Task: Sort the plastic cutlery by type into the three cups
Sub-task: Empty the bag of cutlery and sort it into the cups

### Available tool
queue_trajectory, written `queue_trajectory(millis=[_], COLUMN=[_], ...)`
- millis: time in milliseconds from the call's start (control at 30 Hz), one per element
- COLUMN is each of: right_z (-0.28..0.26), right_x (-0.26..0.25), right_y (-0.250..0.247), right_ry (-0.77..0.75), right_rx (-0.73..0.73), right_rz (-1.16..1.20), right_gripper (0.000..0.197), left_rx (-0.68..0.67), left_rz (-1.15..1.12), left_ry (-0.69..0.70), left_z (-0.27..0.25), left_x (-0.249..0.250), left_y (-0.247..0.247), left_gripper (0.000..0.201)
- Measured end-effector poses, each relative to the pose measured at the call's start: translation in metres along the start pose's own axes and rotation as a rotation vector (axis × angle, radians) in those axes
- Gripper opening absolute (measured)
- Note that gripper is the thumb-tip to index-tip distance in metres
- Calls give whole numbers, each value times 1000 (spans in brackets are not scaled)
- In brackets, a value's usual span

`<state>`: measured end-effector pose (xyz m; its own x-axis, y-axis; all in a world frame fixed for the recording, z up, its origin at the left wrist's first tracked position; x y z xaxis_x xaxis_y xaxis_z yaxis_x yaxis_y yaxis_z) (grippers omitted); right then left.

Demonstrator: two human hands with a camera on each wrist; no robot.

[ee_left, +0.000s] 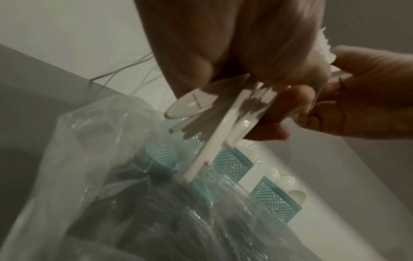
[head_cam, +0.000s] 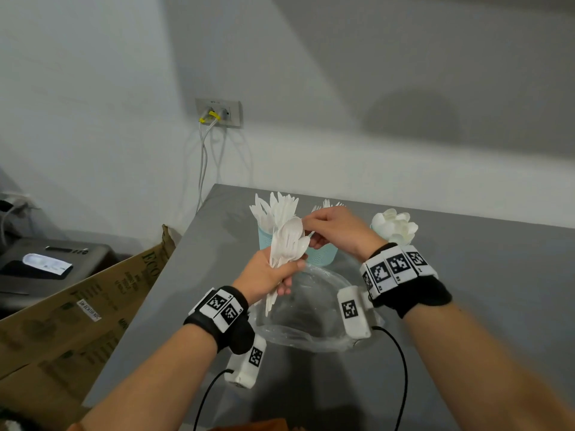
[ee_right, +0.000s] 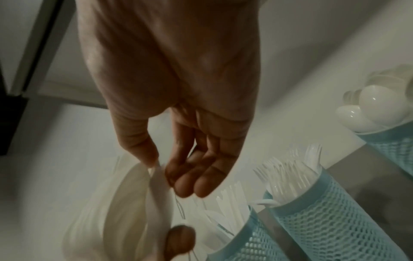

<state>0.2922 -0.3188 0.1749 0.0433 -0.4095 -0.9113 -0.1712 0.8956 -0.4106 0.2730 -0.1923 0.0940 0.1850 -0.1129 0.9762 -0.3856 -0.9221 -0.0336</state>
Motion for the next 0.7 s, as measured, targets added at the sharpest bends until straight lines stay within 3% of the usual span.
queue_trajectory(millis=[100,333,467,533,600,700], right_z=[3,17,21,20,19,17], right_x=[0,4,-5,-4,0,1], right_y=[-2,-11,-27,-28,-18,3], right_ry=[-55,-114,-153,-135,-85,-97], right_rx=[78,157,300,342,277,112], right_rz=[-88,-257,-189,-19,145,124], right_gripper=[8,21,26,25,25,23], left_rx=[-22,-49,-33,-21,-1,6], left_rz=[-5,-37,-32,-32,-45,-47], left_ry=[3,18,27,30,30,28], left_z=[1,2,4,5,7,11], left_x=[2,10,15,19,21,22], left_y=[1,3,-1,-2,-5,-10], left_gripper=[14,9,17,22,24,22])
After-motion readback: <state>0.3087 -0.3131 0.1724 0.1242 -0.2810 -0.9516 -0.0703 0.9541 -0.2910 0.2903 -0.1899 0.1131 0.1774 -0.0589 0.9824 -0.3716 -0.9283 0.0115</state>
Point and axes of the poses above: each hand's wrist, its own z-axis towards the middle knuckle, its own y-axis out of the palm, x = y × z, the point moved 7 cm from there along z, towards the middle knuckle, and after that the axes turned 6 degrees about -y, right-handed, at the moved point
